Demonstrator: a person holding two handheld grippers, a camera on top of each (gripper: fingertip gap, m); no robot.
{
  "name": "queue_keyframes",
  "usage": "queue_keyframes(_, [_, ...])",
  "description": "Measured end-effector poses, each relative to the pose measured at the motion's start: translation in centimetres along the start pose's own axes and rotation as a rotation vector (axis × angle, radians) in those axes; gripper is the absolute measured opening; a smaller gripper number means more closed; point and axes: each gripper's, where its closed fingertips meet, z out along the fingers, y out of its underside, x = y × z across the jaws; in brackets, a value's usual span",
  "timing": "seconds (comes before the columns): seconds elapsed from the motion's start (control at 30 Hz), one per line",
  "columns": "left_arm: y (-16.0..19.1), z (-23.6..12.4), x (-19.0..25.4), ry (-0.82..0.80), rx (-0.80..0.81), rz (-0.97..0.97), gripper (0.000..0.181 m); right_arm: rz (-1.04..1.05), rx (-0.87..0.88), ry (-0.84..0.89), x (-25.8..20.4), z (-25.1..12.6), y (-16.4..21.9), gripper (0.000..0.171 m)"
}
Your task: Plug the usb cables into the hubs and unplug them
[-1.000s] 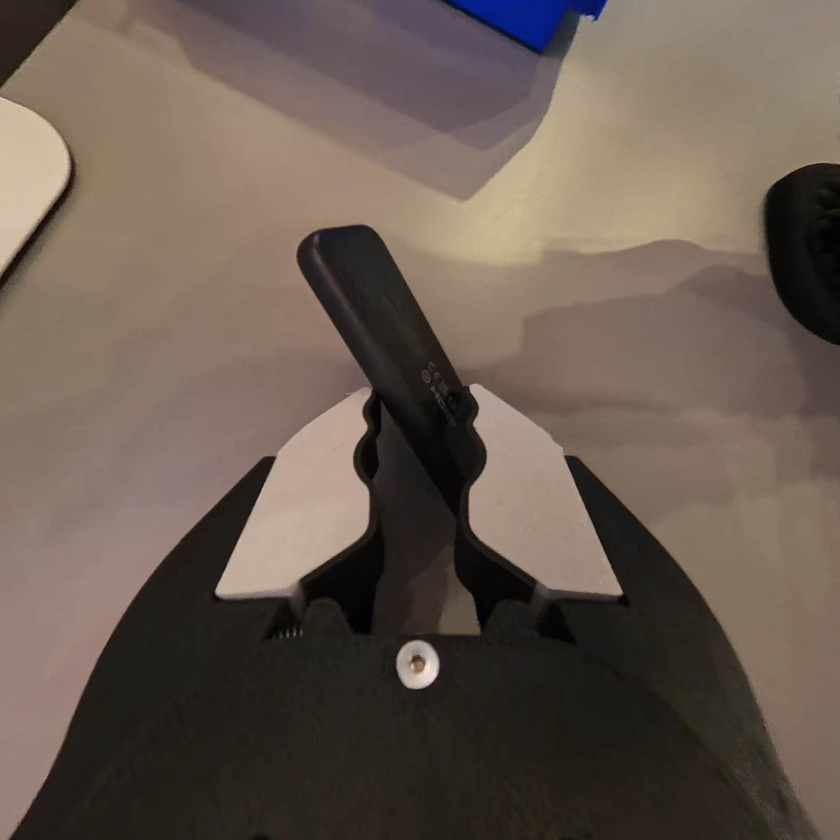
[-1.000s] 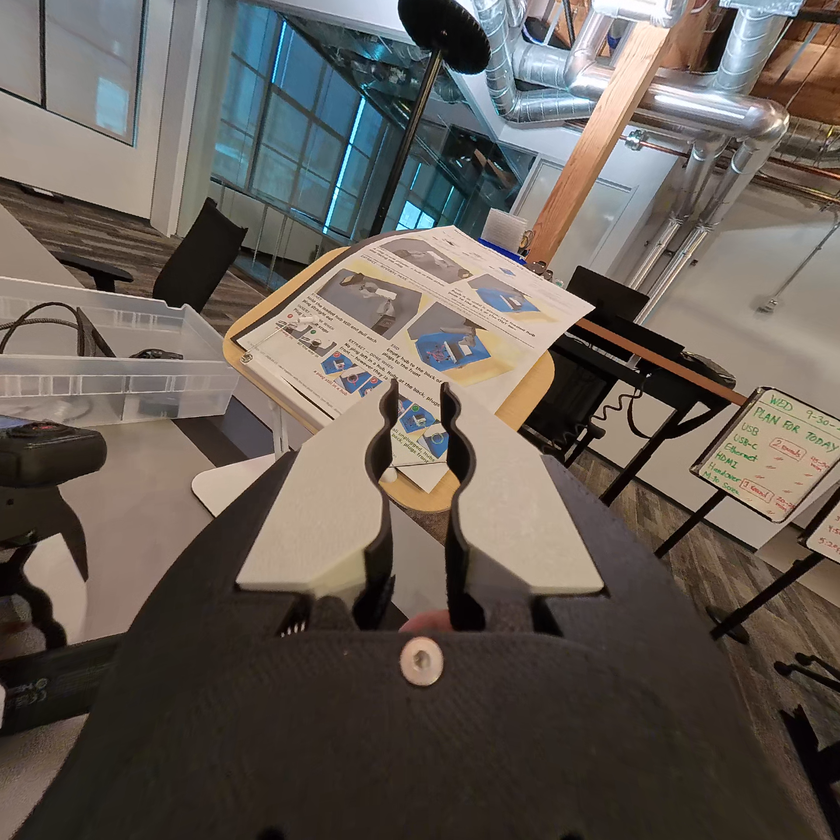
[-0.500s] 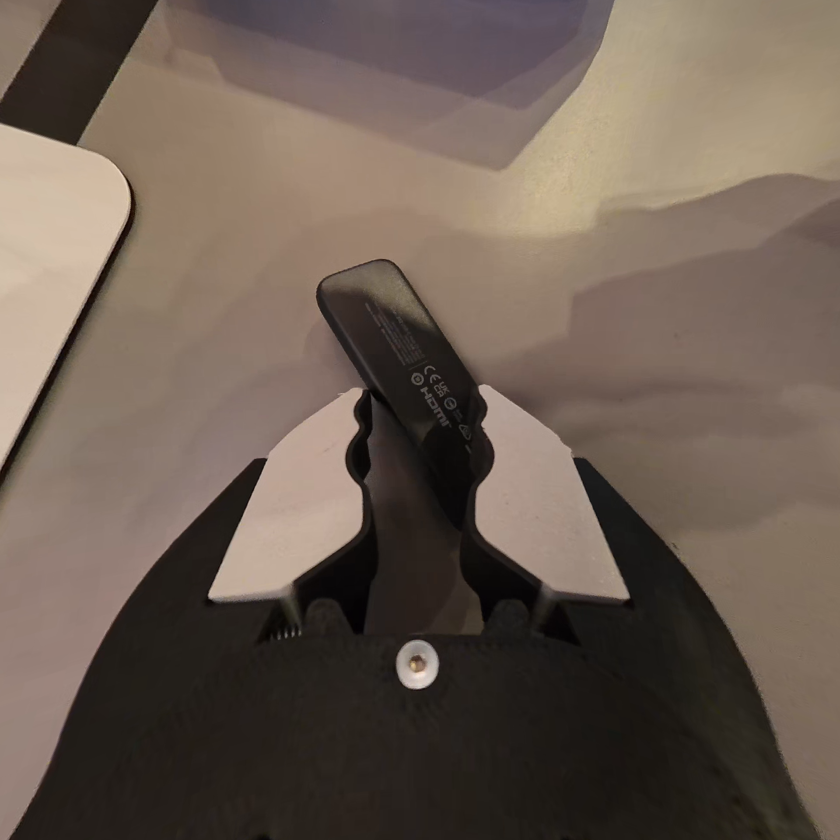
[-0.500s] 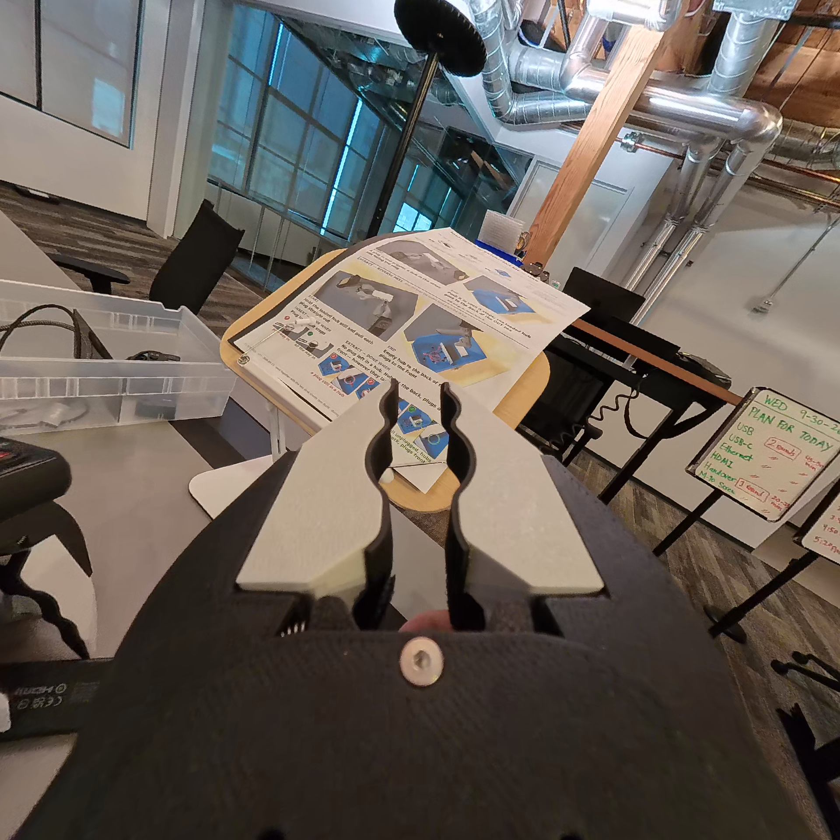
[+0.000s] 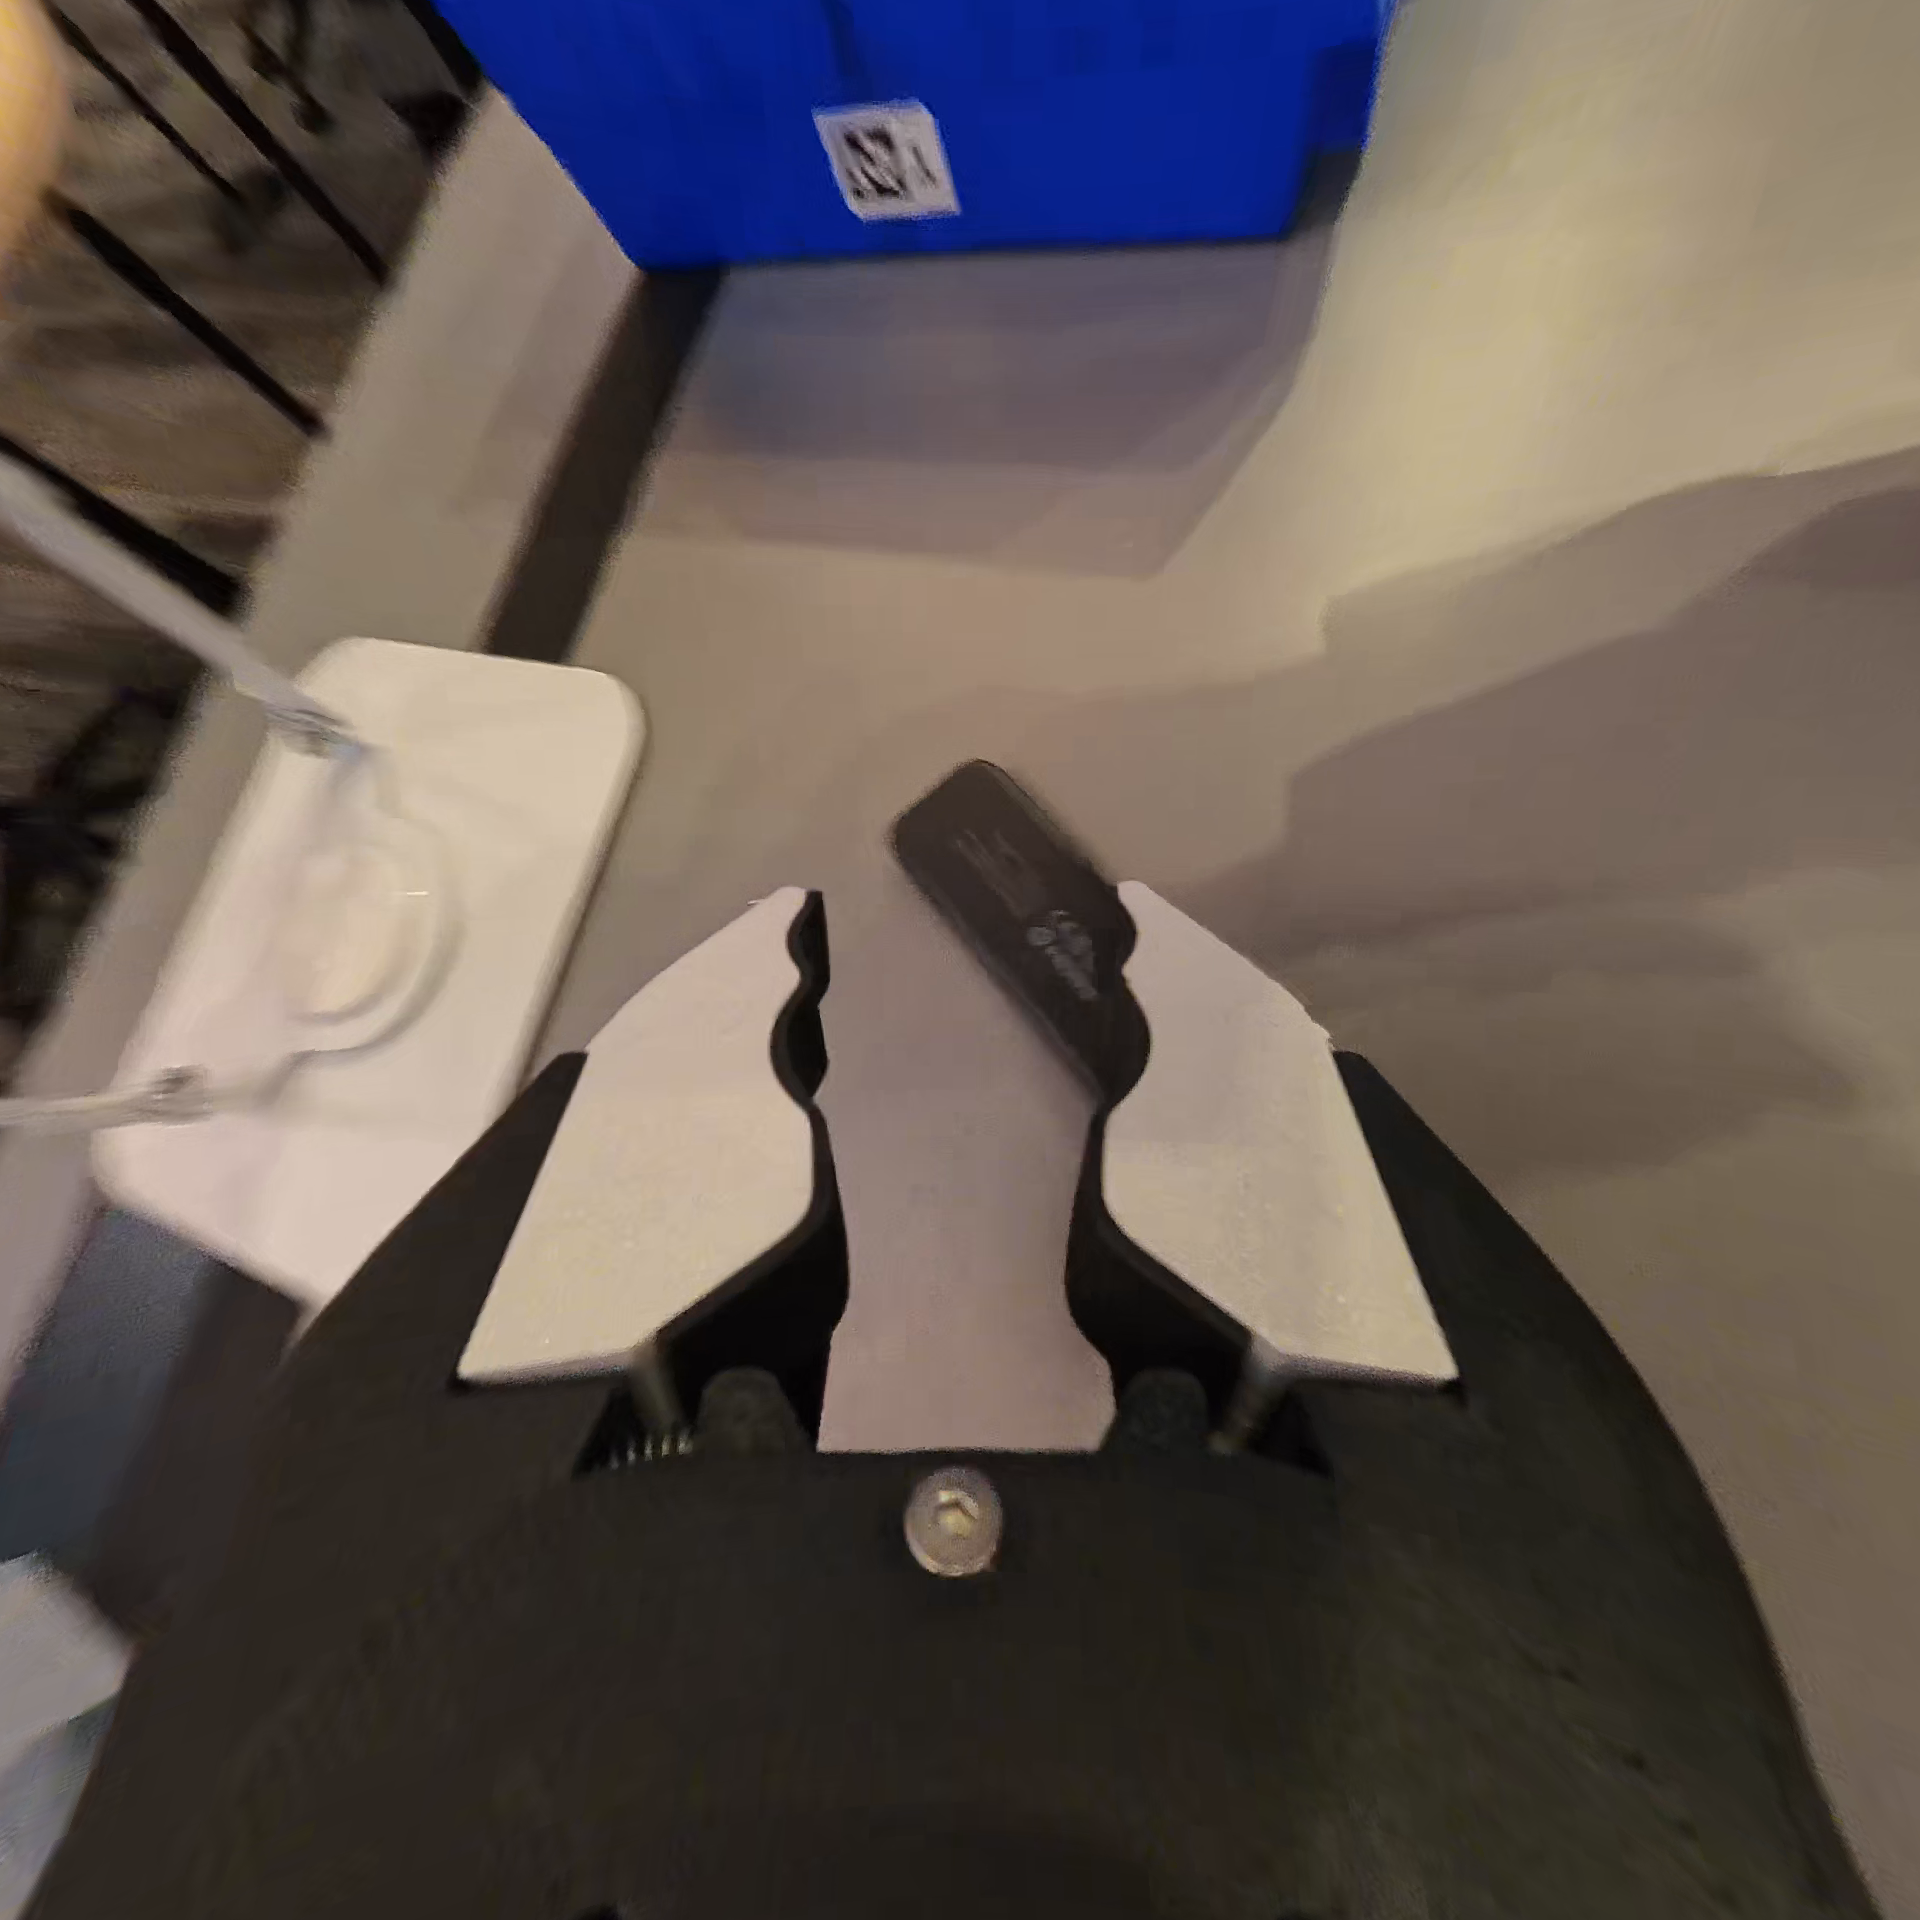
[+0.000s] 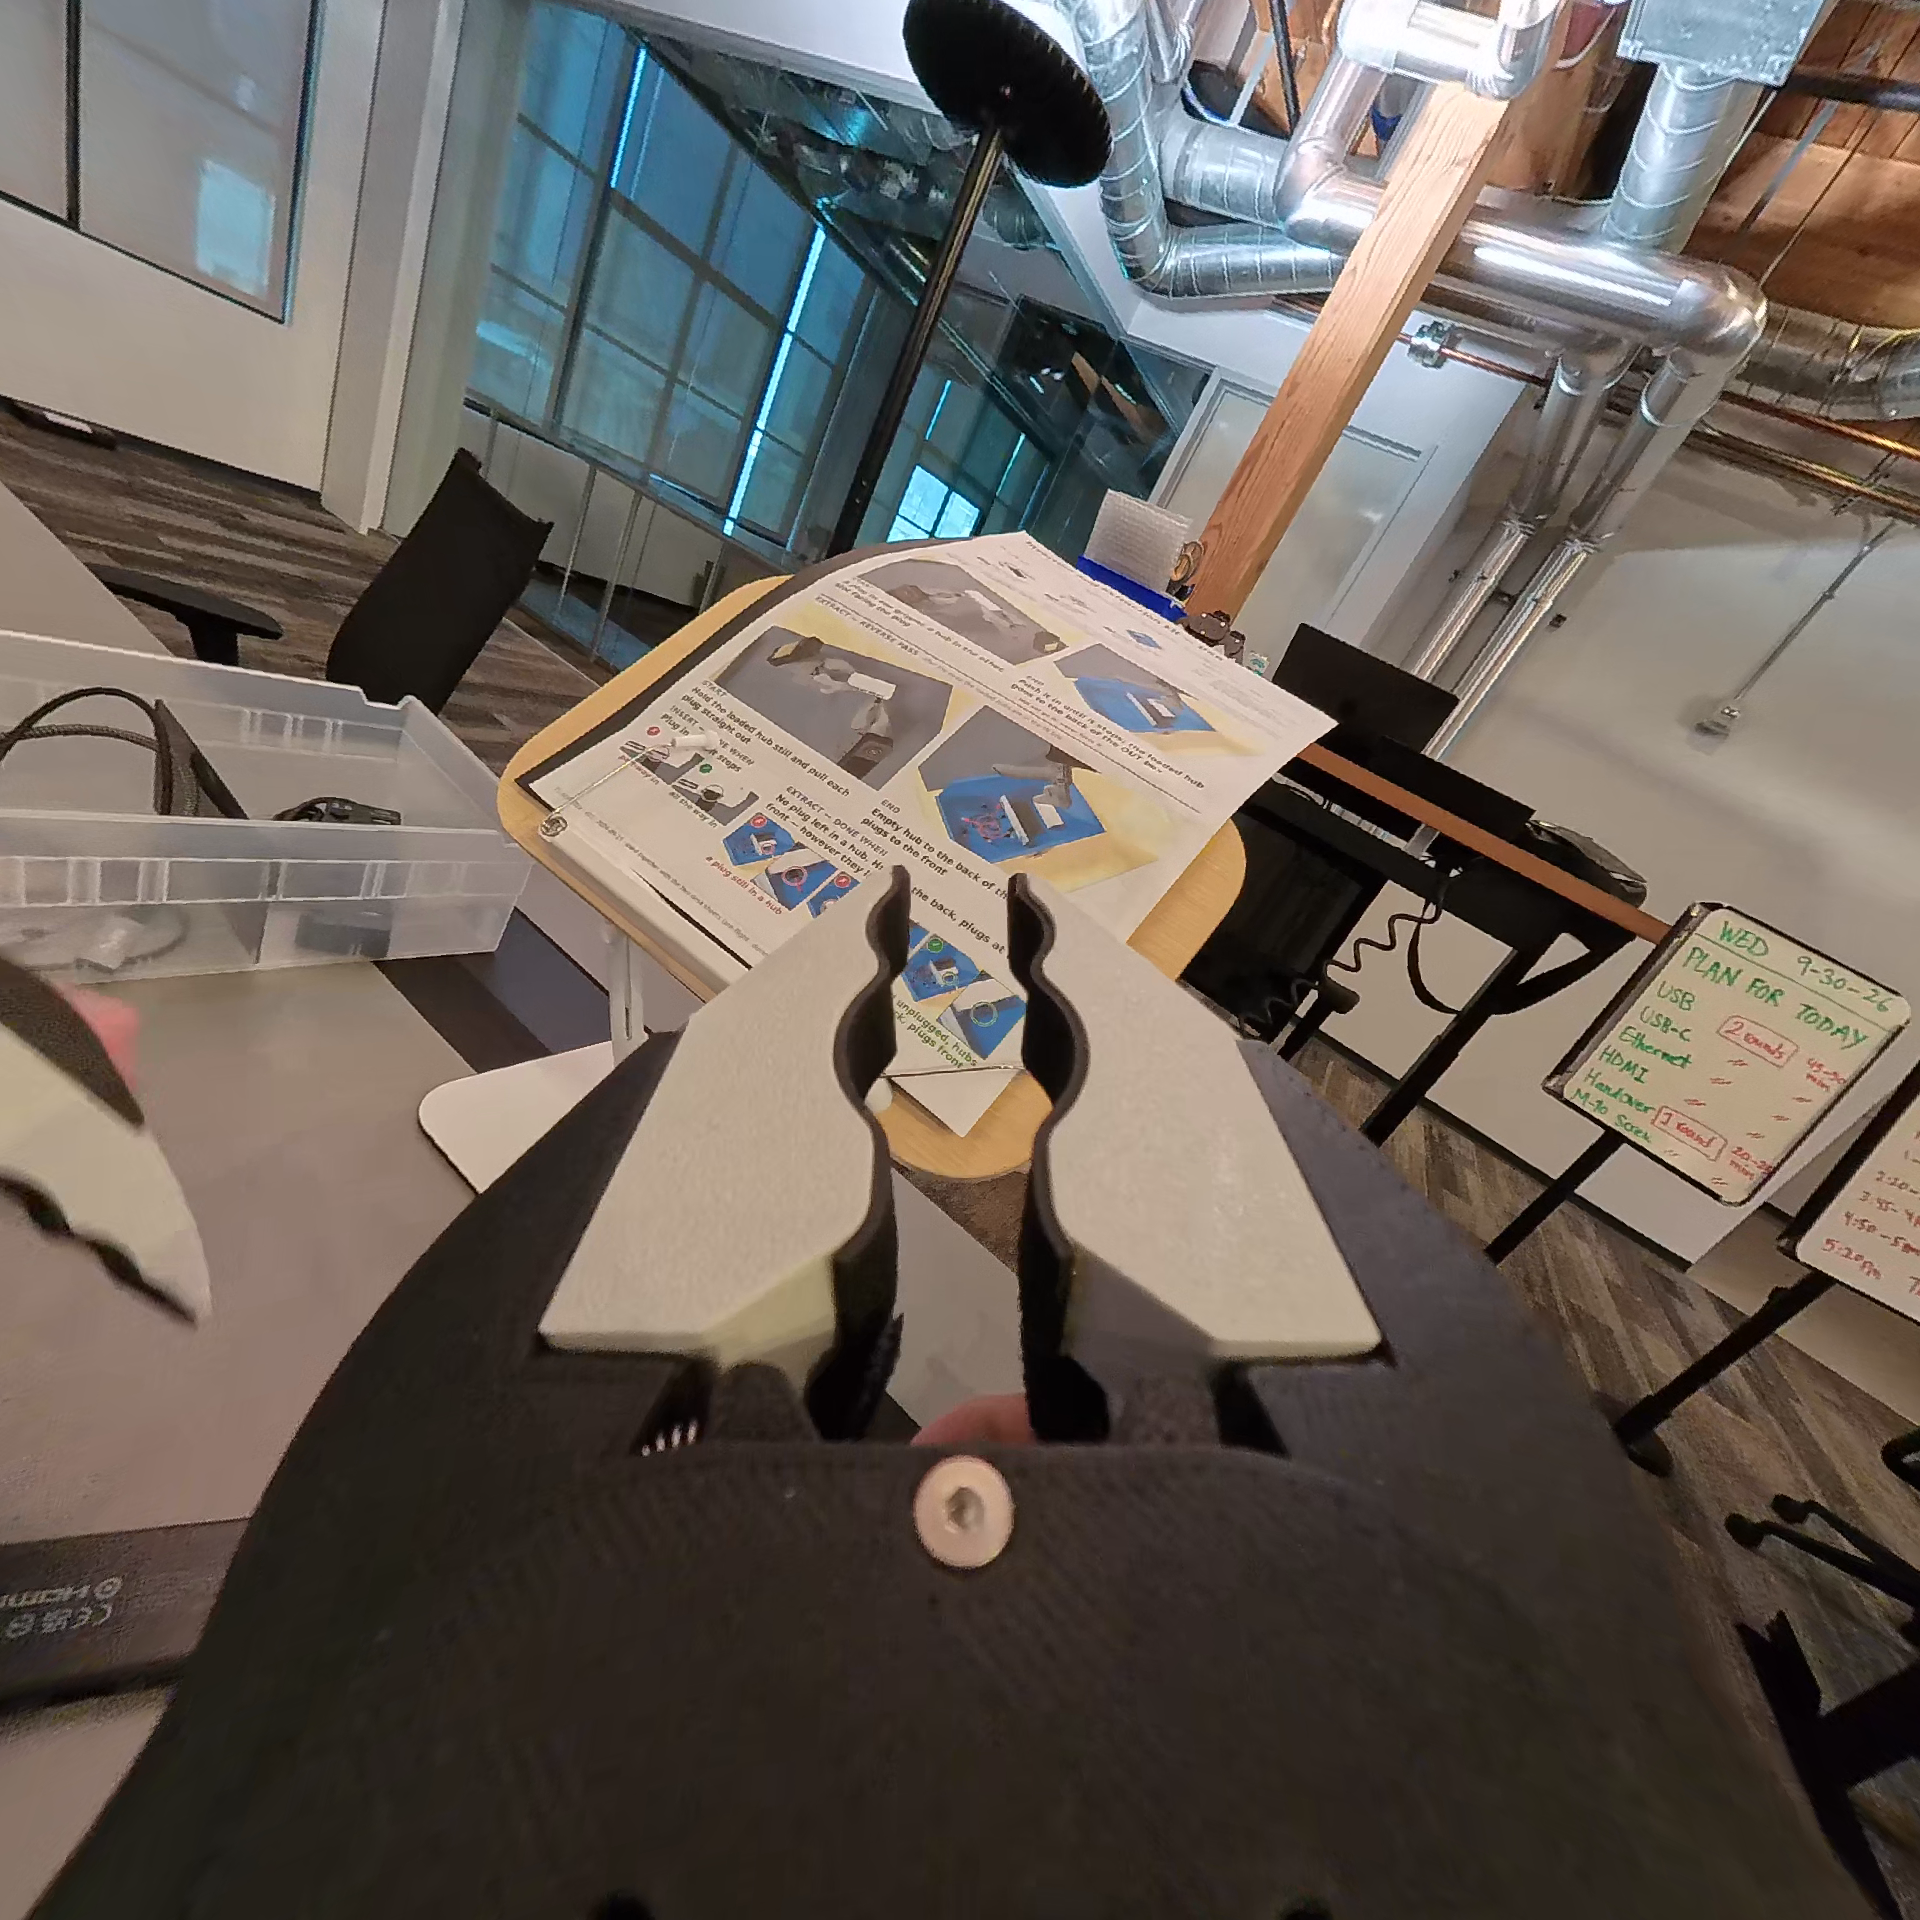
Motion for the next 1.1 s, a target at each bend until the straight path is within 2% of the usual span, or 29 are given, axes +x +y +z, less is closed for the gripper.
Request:
queue_keyframes(0.03, [-0.7,-1.9,-1.3,-0.058,0.014,0.023,0.047,0.0,0.0,0.002,0.1,0.0,0.0,0.016])
queue_keyframes(0.1, [-1.2,-6.4,-4.2,-0.193,-0.002,0.077,0.045,0.001,0.0,0.005,0.2,-0.1,0.0,0.016])
queue_keyframes(0.2, [1.2,-14.5,-10.3,-0.46,-0.123,0.148,0.04,0.005,0.001,0.008,0.3,-0.1,0.1,0.016])
queue_keyframes(0.3, [7.1,-22.2,-17.0,-0.668,-0.286,0.116,0.037,0.01,-0.002,0.004,0.3,0.0,0.3,0.016])
queue_keyframes(0.4, [15.4,-26.1,-21.5,-0.716,-0.433,0.05,0.036,0.004,-0.009,-0.007,-0.2,0.3,0.4,0.016])
queue_keyframes(0.53, [26.0,-27.1,-23.9,-0.705,-0.636,0.035,0.033,-0.013,-0.018,-0.019,-0.9,0.7,0.4,0.016])
queue_keyframes(0.63, [30.5,-26.9,-24.7,-0.701,-0.74,0.053,0.037,-0.018,-0.027,-0.023,-1.1,0.9,0.7,0.016])
queue_keyframes(0.8, [31.0,-25.4,-26.1,-0.728,-0.706,0.095,0.034,-0.016,-0.045,-0.03,-1.4,1.3,1.4,0.016])
queue_keyframes(0.93, [32.0,-23.7,-26.2,-0.686,-0.773,0.128,0.033,-0.021,-0.055,-0.036,-1.7,1.6,1.8,0.016])
queue_keyframes(1.1, [32.0,-23.3,-27.3,-0.756,-0.775,0.152,0.006,-0.021,-0.055,-0.034,-1.6,1.5,1.8,0.016])
